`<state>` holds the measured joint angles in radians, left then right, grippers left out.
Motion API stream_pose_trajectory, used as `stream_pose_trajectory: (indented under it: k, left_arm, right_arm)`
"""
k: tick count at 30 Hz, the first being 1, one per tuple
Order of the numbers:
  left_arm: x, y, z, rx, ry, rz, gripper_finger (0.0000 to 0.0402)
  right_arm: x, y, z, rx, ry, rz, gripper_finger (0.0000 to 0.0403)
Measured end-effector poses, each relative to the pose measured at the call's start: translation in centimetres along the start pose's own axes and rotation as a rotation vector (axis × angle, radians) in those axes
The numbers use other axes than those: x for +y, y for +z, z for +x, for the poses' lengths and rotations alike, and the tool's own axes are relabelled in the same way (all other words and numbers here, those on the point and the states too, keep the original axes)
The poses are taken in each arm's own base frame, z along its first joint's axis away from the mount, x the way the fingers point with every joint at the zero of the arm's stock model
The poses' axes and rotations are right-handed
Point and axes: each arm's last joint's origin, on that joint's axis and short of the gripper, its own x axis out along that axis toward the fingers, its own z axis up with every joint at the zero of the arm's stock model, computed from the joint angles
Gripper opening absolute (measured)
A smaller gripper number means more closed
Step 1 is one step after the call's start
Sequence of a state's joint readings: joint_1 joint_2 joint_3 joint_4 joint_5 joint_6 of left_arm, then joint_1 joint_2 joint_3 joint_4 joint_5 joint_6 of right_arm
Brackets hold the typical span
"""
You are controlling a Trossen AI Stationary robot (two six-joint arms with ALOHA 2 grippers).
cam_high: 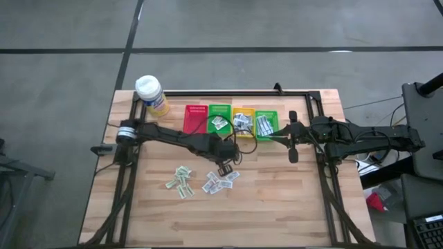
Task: Pick & Place First Aid Supplies
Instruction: Put the orange ointment pack into the left green bin
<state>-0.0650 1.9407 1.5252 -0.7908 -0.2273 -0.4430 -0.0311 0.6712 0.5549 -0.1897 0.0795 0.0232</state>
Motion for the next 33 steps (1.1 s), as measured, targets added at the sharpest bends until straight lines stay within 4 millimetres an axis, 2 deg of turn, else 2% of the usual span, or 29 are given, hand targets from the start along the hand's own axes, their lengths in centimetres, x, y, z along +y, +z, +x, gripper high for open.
stream_pose_trajectory:
  k: [3,8,17,20,24,29,33]
  left_arm:
    - [0.4,0.7,-2.1,-0.037,-0.079,0.012,0.0]
    - [2.1,1.7,-6.8,-0.175,-0.182,-0.016,0.0]
    - [5.0,2.8,-13.1,-0.442,-0.249,-0.104,0.0]
    - [5.5,3.2,-14.0,-0.522,-0.215,-0.121,0.0]
    - [6.2,3.6,-14.4,-0.598,-0.088,-0.141,0.0]
    - [7.0,4.0,-13.4,-0.619,0.138,-0.148,0.0]
    - [7.9,4.5,-12.1,-0.596,0.235,-0.121,0.0]
  right_arm:
    - [0.0,0.0,0.0,0.001,0.0,-0.001,0.0052]
    - [0.0,0.0,0.0,0.001,0.0,-0.005,0.0052]
    - [0.0,0.0,0.0,0.0,0.0,-0.007,0.0052]
    - [0.0,0.0,0.0,0.0,0.0,-0.009,0.0052]
    - [0.0,0.0,0.0,0.0,0.0,-0.014,0.0052]
    - [0.0,0.0,0.0,0.0,0.0,-0.023,0.0052]
    - [0.0,0.0,0.0,0.0,0.0,-0.024,0.0052]
